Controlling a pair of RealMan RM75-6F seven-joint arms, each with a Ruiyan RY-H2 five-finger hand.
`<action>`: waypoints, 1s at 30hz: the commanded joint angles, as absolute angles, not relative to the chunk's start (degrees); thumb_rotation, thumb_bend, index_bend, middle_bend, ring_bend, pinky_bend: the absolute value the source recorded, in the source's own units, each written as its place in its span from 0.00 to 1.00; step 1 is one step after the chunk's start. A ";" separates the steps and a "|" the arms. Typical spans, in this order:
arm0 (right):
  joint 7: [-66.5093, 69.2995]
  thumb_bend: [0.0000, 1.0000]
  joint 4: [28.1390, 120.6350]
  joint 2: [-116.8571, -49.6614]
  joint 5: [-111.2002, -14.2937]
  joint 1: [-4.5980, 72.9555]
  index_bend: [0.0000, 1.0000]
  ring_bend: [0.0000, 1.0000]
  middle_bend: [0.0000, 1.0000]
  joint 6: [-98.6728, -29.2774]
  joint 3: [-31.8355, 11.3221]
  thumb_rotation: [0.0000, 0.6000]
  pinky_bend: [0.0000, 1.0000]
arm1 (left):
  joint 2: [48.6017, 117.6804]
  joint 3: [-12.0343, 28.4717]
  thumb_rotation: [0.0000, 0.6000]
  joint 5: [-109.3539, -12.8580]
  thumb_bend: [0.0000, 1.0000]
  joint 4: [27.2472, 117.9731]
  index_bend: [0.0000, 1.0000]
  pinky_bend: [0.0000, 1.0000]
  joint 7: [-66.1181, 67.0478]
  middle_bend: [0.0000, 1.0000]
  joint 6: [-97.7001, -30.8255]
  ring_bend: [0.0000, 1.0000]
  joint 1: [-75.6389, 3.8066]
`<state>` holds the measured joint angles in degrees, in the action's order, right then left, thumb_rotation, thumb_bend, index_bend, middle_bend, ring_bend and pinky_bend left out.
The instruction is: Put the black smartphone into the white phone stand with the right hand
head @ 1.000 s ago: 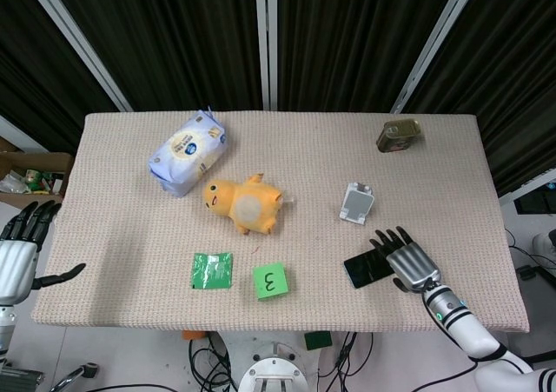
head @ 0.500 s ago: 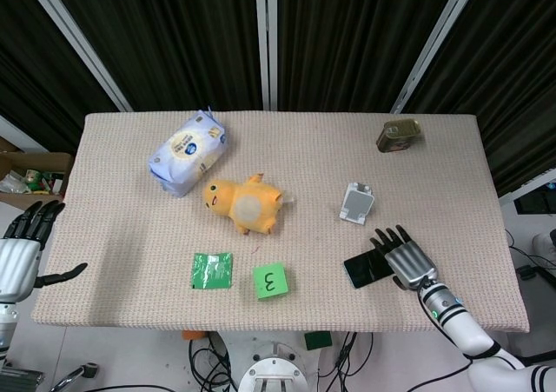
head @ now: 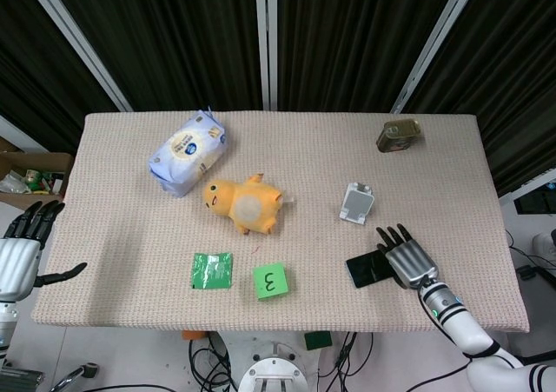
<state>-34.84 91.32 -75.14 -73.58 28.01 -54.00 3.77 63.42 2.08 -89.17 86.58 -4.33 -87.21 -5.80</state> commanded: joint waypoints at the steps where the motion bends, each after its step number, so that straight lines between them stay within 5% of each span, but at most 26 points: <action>1: -33.29 0.33 91.28 -75.04 -74.37 27.86 0.62 0.00 0.00 -54.22 3.89 1.00 0.00 | 63.35 2.07 0.71 -89.17 0.00 86.65 0.09 0.17 -4.35 0.08 -87.24 0.05 -5.79; 13: -21.38 0.43 88.72 -74.20 -82.30 26.67 0.68 0.02 0.06 -56.83 5.11 1.00 0.00 | 63.52 2.01 0.70 -89.08 0.00 86.54 0.09 0.17 -4.67 0.08 -87.03 0.05 -5.86; 25: -15.41 0.51 86.99 -74.17 -87.05 25.97 0.58 0.38 0.38 -59.49 5.33 1.00 0.01 | 63.56 2.02 0.71 -89.07 0.00 86.18 0.09 0.17 -5.03 0.08 -87.26 0.05 -5.77; 30: -10.83 0.62 86.58 -73.77 -89.12 26.02 0.58 0.48 0.48 -60.35 5.39 1.00 0.12 | 63.40 1.91 0.74 -88.72 0.00 86.21 0.09 0.18 -5.32 0.08 -86.84 0.05 -5.73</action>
